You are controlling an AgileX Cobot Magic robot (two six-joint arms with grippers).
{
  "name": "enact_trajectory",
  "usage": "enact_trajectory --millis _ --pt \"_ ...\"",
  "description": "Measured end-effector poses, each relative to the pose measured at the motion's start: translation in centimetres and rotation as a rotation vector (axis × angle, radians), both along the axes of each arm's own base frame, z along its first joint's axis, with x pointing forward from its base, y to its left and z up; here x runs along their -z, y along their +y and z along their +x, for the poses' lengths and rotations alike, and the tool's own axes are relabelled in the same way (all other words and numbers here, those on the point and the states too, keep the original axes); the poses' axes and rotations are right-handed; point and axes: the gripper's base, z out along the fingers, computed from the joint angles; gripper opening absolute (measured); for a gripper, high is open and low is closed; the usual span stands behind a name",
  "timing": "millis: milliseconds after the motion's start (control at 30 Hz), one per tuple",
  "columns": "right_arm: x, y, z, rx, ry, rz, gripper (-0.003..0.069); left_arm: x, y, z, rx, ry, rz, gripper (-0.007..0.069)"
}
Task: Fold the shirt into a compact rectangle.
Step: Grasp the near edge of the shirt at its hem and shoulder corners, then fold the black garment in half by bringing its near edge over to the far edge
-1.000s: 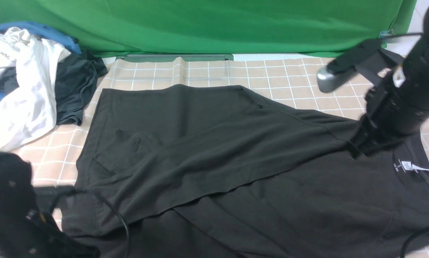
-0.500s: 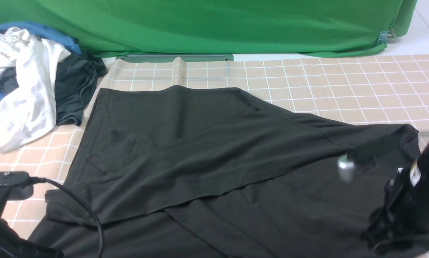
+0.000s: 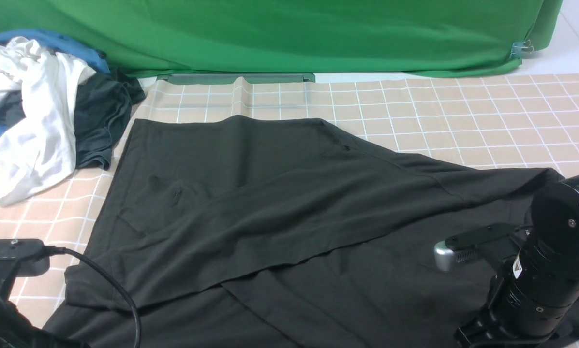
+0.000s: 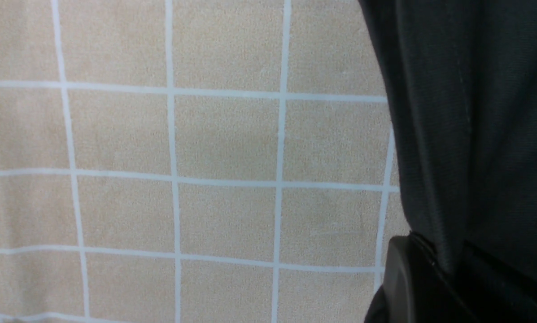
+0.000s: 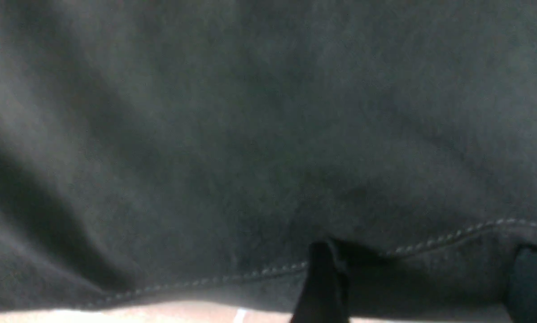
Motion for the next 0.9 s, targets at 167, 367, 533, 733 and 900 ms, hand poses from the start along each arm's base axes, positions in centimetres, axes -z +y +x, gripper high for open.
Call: enact_trajectory --millis 167,367,533,733,900 --pt "0.1 -0.3 0.2 -0.053 -0.003 -0.029 0.0216 0.0 -0.2 0.1 -0.009 -0.007 -0.022 0.0020" --pt "-0.4 -0.3 0.0 -0.057 -0.026 -0.008 0.0050 -1.0 -0.3 0.5 -0.039 -0.022 -0.032 0.0020" --pt "-2.9 -0.6 -0.8 -0.058 -0.102 0.024 0.0048 -4.2 -0.6 1.9 -0.062 -0.109 -0.056 0.0020" --pt "-6.6 -0.4 0.1 -0.084 -0.177 0.029 0.0046 -7.1 -0.6 4.4 -0.095 -0.204 -0.055 0.0020" --pt "-9.7 -0.2 3.0 -0.095 -0.285 0.020 0.0045 -7.9 0.4 8.6 -0.168 -0.226 -0.053 0.0020"
